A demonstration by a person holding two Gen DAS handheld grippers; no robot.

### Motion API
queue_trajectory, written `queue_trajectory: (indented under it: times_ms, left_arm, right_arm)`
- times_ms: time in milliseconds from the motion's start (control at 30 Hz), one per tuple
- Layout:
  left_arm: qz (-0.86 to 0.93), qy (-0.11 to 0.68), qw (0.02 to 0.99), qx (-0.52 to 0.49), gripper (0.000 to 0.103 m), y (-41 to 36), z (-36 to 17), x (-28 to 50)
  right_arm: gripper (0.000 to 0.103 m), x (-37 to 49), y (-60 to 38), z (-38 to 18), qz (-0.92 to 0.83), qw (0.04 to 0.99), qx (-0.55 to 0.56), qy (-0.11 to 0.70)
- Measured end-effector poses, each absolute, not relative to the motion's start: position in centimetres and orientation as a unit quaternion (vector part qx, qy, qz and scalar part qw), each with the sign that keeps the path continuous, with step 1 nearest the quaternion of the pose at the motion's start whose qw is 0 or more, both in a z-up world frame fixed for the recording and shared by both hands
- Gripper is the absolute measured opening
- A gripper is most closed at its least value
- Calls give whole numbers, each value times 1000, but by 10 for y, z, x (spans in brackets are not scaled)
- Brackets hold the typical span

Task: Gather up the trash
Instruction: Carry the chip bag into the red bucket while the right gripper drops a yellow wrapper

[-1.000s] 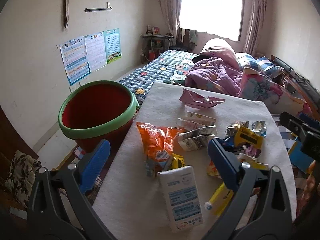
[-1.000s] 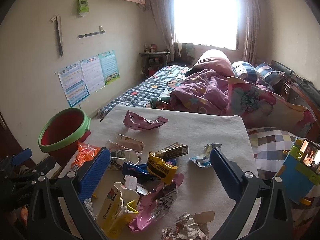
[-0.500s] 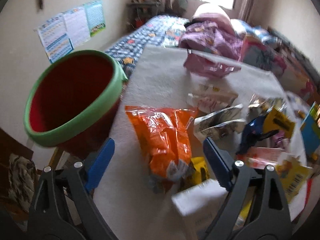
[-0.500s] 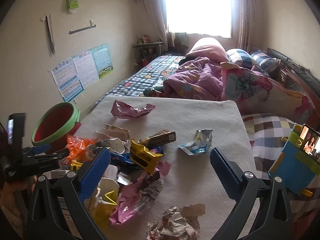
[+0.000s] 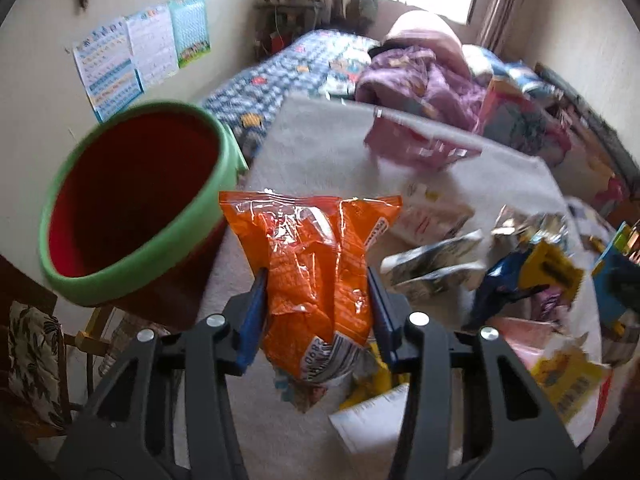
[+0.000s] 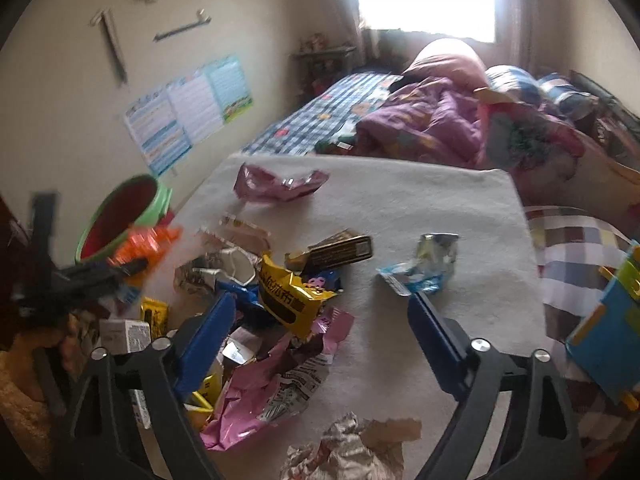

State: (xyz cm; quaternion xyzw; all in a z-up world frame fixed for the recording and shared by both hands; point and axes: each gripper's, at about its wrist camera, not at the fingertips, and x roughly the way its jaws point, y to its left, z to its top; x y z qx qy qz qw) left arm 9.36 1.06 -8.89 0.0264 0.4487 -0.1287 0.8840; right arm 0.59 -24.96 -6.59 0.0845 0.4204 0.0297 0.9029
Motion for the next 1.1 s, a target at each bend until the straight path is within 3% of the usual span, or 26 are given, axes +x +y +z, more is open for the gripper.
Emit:
queue_trajectory:
  times_ms: [133,233,367,533,733,900,1100]
  left_arm:
    - [-119,417,901,9,45,15,-67,71]
    - [-105,402,909,-5,45,21,-57,58]
    - [-81,392,916,-11,45,31,-51,48]
    - [-54,392,918,-25,45,47,-51,42]
    - [-29,374,927,-33,45,77,-44,45]
    - [-21,367,930,-28,46,111,-46,75]
    - [-29,384,923,-23,46,155,-65,123]
  right_arm:
    - [67,28,-242,-82,68,890,74,446]
    - [66,35,-234,-90,88,882,66,459]
    - [47,42,-230,-101,98,874,58,473]
    - [45,39,-237,-91,105,877,79,463]
    - [46,34,-232,-40,102,897,93,420]
    - [46,51,-181,0,134,908,100,384]
    - [46,87,-103,4,182,894,124,389]
